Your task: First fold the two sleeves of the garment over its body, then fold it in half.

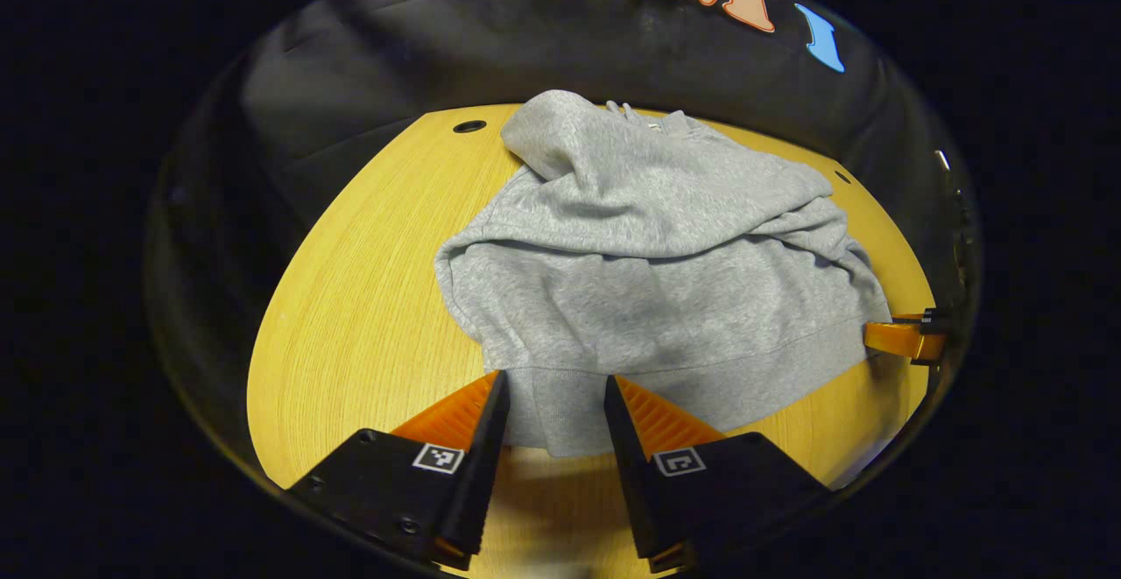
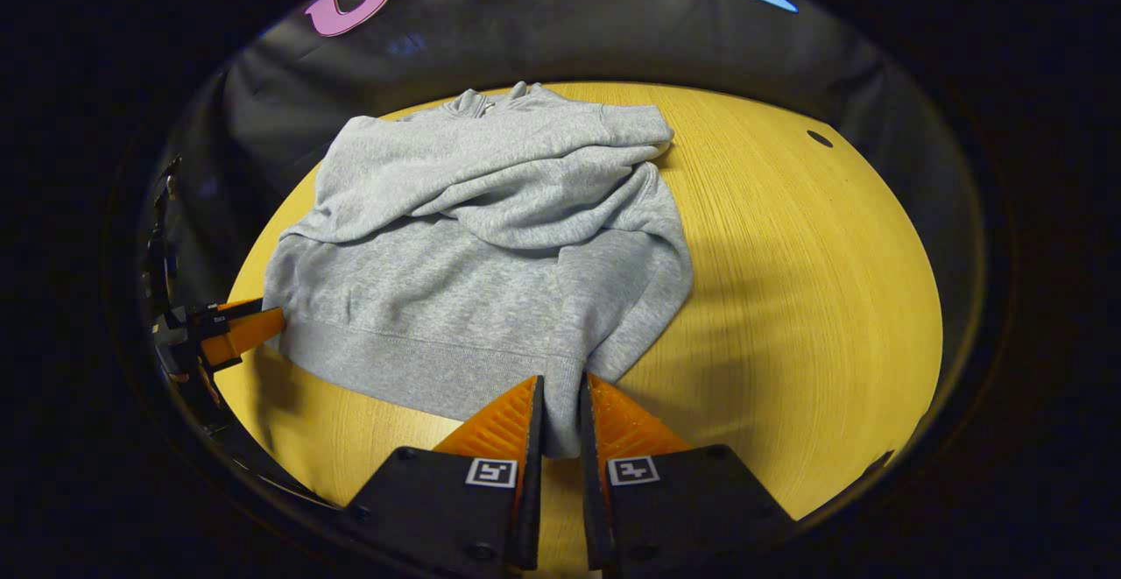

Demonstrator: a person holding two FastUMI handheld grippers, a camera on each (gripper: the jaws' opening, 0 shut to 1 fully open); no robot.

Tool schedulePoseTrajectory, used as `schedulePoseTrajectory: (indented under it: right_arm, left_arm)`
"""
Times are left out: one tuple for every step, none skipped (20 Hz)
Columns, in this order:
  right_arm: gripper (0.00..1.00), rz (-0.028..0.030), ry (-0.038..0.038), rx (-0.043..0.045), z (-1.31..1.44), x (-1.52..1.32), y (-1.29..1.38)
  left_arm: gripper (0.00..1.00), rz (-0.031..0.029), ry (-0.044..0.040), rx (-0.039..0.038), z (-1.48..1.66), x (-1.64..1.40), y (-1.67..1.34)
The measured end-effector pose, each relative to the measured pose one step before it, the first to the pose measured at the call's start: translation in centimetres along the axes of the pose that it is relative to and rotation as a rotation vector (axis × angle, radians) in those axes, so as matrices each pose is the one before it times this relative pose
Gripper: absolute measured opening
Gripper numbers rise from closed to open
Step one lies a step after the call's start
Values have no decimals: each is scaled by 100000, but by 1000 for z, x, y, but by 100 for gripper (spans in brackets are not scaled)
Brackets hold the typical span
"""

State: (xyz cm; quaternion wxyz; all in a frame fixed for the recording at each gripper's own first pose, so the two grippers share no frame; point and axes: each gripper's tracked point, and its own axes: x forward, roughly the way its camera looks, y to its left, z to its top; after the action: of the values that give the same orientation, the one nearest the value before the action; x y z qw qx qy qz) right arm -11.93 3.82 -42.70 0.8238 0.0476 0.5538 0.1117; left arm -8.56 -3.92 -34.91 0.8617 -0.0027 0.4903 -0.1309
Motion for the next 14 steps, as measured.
schedulePoseTrajectory:
  right_arm:
    - [24, 446, 1437, 2456, -220, 28, 56]
    - [11, 1021, 242, 586, 119, 203, 167]
    - [11, 1114, 859, 21, -115, -180, -69]
    - [11, 646, -640, 1094, 95, -131, -44]
    - [4, 532, -223, -76, -10, 108, 63]
    - [4, 241, -1304, -1398, 142, 88, -22]
    - [4, 116, -1675, -912, 147, 79, 16]
    - [3, 260, -713, -335, 84, -116, -36]
    - [3, 181, -703, 898, 132, -57, 36]
    - [3, 1116, -914, 2081, 376, -216, 155]
    - [3, 1849, -377, 3163, 460, -445, 155]
    - [3, 1663, -2325, 2816, 1021, -397, 71]
    - [3, 1237, -1232, 2002, 655, -398, 39]
    - [2, 1540, -40, 2100, 374, -410, 180]
  left_arm:
    - [56, -931, -1037, -1716, 126, 118, -251]
    - [39, -1354, -1526, -1940, 160, 135, -366]
    - [31, -2109, -1467, -2543, 194, 35, -348]
    - [11, -175, -1043, -2740, 220, -4, -44]
    - [8, -850, -240, -760, -82, 12, -45]
    - [5, -1281, 696, 338, -33, 70, -136]
    - [3, -527, 738, -712, -21, -42, 46]
    - [0, 29, 1477, -1512, 119, 3, 12]
    - [0, 223, 1607, -1582, 65, -90, 19]
    - [0, -75, 1390, -1269, 43, -148, -22]
    - [1, -410, 845, -1215, 33, 39, -172]
    - [0, -400, 493, -602, 66, -233, -157]
    - [0, -748, -454, -235, 321, -291, -113]
    - [0, -858, -686, -354, 433, -202, -198]
